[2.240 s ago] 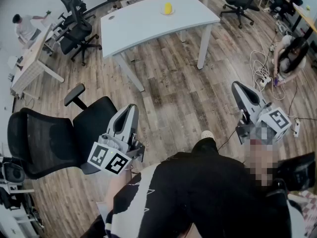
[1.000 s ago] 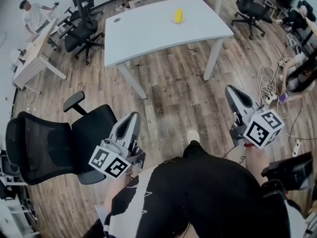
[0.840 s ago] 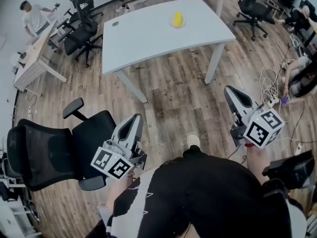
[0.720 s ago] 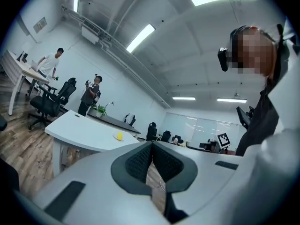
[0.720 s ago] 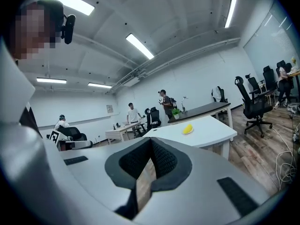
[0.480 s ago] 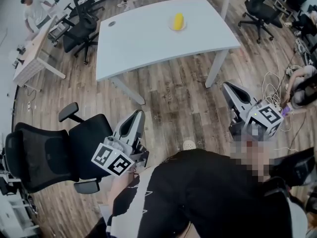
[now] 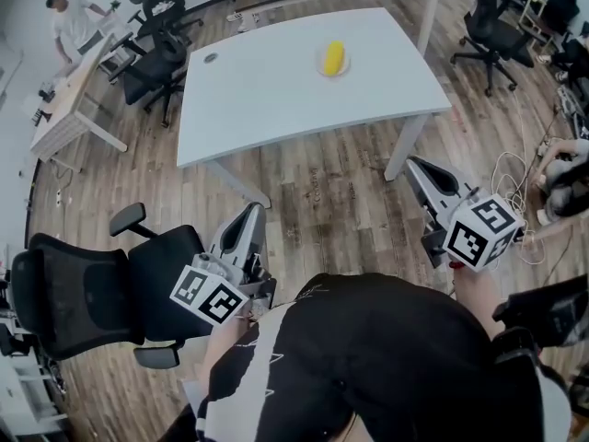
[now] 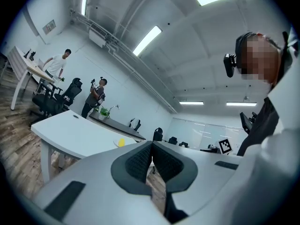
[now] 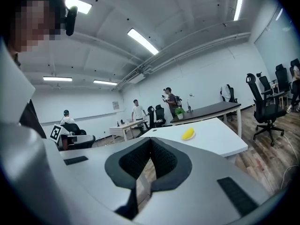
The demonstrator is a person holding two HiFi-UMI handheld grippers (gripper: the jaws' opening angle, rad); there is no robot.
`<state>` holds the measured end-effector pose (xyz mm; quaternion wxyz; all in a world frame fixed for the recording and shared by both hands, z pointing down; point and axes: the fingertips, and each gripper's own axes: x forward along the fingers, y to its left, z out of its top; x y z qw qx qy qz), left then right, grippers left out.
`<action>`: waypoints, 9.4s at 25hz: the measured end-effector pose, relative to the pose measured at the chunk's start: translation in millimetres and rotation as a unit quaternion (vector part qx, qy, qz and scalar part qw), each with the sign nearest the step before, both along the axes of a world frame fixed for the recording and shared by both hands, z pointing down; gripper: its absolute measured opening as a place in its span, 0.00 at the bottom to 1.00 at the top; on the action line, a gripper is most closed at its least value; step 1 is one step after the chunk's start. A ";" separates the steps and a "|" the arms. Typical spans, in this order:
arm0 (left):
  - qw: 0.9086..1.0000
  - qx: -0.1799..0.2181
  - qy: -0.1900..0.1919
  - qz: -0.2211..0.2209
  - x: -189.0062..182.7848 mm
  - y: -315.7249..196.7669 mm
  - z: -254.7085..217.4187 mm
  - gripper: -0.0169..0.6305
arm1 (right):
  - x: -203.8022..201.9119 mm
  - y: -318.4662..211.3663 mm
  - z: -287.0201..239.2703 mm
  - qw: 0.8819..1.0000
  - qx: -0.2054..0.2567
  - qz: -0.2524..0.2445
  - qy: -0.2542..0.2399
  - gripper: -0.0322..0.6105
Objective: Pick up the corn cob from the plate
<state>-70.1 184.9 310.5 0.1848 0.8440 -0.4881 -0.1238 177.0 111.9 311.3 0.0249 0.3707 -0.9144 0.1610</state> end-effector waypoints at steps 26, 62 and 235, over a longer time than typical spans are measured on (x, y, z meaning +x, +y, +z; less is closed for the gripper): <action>0.998 -0.048 -0.009 0.045 -23.4 -154.6 26.5 0.05 | -49.8 -145.1 29.8 0.999 -0.047 0.016 -0.008 0.07; 0.987 -0.078 0.034 0.139 -104.1 -361.2 45.4 0.05 | -142.8 -302.9 58.5 0.990 -0.104 0.093 0.013 0.07; 0.989 -0.120 0.041 0.074 -111.0 -342.9 66.0 0.05 | -149.9 -364.3 123.7 0.989 -0.143 0.032 -0.021 0.46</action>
